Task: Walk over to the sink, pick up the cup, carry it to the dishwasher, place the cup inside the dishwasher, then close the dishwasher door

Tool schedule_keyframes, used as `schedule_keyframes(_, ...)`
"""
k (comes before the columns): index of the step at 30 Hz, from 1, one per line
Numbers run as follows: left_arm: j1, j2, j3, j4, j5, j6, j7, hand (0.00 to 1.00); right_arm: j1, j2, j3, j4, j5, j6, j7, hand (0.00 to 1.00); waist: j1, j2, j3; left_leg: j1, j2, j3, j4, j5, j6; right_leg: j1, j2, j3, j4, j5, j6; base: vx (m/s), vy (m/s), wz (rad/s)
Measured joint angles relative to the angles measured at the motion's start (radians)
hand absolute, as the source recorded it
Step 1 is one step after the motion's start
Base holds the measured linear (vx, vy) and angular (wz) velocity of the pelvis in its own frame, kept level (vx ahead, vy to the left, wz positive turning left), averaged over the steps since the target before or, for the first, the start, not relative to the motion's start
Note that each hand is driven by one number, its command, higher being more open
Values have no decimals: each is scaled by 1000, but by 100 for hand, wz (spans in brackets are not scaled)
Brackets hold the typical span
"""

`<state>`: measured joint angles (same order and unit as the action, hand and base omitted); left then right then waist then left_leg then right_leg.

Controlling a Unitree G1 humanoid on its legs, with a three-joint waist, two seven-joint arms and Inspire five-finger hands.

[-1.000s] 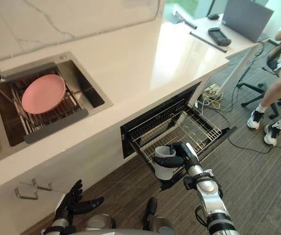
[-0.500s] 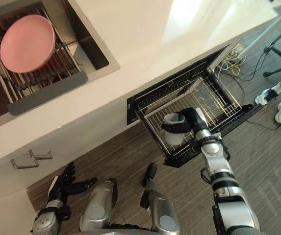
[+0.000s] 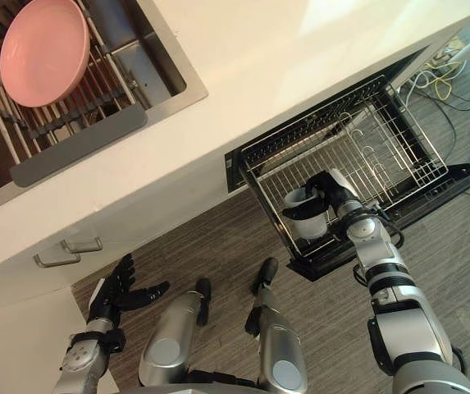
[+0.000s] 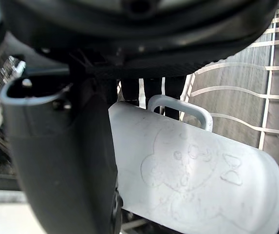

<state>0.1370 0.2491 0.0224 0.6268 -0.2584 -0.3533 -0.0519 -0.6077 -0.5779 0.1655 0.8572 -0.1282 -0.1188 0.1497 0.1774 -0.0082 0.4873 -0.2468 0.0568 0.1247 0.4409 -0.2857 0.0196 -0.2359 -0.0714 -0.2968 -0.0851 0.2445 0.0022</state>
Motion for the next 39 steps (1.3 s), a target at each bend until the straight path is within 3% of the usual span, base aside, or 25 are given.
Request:
schedule_keyframes(14, -24, -36, -32, 0, -16, 0, 0, 100, -9, 23, -3, 11, -10, -15, -24, 100, -6, 9, 4, -12, 0, -5, -19, 26, -4, -34, -4, -7, 43, -14, -19, -37, 63, 2)
schedule_keyframes(23, -23, -41, -32, -1, -12, 0, 8, 100, 111, 45, -72, -237, 62, -59, -51, 100, -24, 8, 4, 18, 3, 1, -26, 28, -7, -12, -3, -2, 48, -17, -21, -13, 83, -2)
schedule_keyframes(27, -20, -51, -31, 2, 7, 1, 15, 100, 236, 105, -144, -397, 108, -69, -59, 100, -33, 0, -3, 57, 11, 7, -39, 25, -9, 31, -1, 2, 33, -18, -18, -21, 76, -5)
schedule_keyframes(32, 8, -75, -31, 26, 40, 9, 25, 100, 390, 198, -145, -506, 102, -71, -60, 100, -60, -30, -31, 108, 20, 14, -55, 20, -20, 77, 8, 7, 19, -22, -14, 16, 70, -4)
schedule_keyframes(34, 20, -76, -29, 45, 58, 9, 24, 100, 454, 218, -145, -535, 88, -71, -61, 100, -62, -43, -68, 117, 23, 19, -61, 18, -24, 84, 13, 11, 11, -22, -13, 23, 62, -6)
schedule_keyframes(39, 66, -75, -28, 63, 69, 3, 32, 100, 565, 243, -162, -652, 58, -100, -76, 100, -81, -48, -144, 163, 26, 26, -90, 17, -26, 117, 19, 16, 1, -29, -9, 36, 62, -5)
